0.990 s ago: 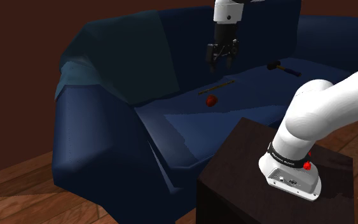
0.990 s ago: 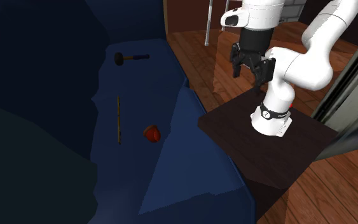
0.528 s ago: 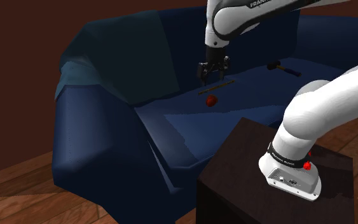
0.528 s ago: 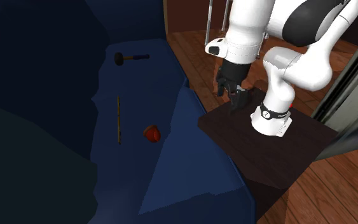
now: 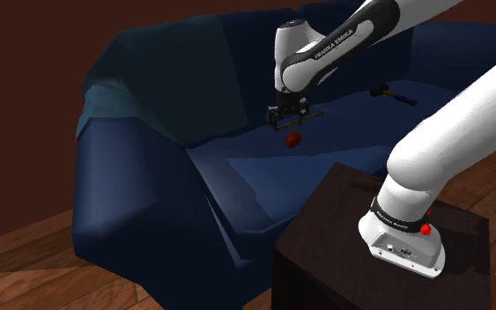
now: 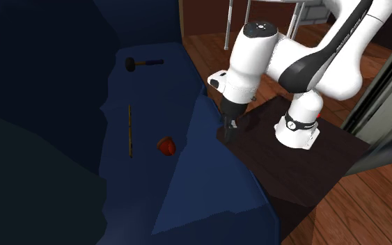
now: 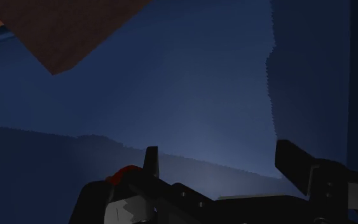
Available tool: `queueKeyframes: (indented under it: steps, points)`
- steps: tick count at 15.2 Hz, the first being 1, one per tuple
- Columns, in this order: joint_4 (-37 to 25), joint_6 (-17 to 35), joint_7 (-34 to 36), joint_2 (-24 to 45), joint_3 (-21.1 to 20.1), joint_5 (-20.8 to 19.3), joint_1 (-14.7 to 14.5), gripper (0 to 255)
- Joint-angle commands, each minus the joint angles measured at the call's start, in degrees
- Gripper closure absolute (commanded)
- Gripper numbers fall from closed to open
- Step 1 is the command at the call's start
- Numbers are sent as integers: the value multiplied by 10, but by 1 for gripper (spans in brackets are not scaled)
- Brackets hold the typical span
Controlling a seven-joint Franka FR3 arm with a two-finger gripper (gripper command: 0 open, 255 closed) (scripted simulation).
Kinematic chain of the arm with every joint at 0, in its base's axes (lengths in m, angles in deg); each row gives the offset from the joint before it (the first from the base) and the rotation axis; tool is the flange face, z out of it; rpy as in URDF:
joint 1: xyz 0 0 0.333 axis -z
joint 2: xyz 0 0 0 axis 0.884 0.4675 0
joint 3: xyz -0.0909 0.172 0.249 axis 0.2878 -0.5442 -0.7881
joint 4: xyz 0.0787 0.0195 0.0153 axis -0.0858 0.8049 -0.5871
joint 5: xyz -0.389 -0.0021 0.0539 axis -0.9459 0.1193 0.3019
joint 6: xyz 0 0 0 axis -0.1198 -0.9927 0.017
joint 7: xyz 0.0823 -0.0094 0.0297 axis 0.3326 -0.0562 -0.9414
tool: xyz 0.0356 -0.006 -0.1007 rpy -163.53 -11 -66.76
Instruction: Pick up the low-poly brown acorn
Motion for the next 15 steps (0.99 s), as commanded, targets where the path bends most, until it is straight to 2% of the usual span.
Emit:
queueKeyframes:
  steps: [1,5,9,12,15]
  points:
    - [-4,46,40,44,-9,-28,23,0]
    - [-21,123,140,133,-27,-109,71,0]
    - [-55,176,268,224,-29,-226,112,0]
    - [-92,198,370,291,-11,-321,124,0]
    - [-134,211,464,354,21,-402,119,0]
